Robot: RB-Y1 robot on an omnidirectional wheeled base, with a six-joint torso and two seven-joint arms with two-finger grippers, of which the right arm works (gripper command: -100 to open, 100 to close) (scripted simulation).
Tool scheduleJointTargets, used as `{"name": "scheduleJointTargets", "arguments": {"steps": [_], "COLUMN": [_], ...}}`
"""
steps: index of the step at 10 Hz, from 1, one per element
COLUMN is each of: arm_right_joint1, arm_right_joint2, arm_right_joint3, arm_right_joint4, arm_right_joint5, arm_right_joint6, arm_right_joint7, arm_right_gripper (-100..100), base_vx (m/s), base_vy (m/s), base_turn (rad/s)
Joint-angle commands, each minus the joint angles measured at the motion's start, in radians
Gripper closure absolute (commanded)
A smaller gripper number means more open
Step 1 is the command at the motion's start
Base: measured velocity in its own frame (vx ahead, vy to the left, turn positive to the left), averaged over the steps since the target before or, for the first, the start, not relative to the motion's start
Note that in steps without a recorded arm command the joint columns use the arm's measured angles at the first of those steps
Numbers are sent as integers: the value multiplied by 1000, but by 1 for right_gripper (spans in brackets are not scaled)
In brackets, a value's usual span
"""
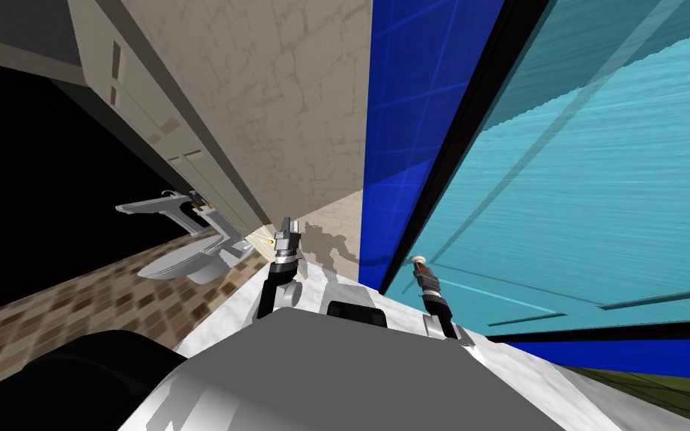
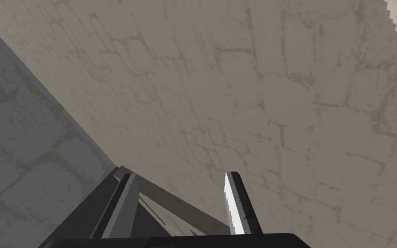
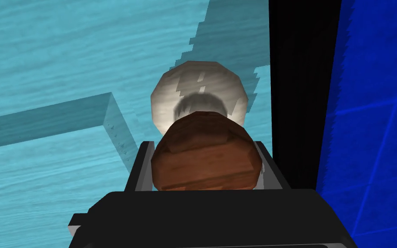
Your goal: Pull the door open
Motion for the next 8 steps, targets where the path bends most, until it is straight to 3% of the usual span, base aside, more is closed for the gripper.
{"name": "scheduleJointTargets", "arguments": {"steps": [1,8], "arm_right_joint1": [0,-2], "arm_right_joint2": [1,-6], "arm_right_joint3": [6,30], "arm_right_joint4": [4,7], "arm_right_joint5": [-12,-76], "arm_right_joint6": [-1,1], "arm_right_joint7": [-38,-222], "arm_right_gripper": [100,100], "base_vx": [-34,-43], "base_vy": [-10,-14], "base_turn": [44,58]}}
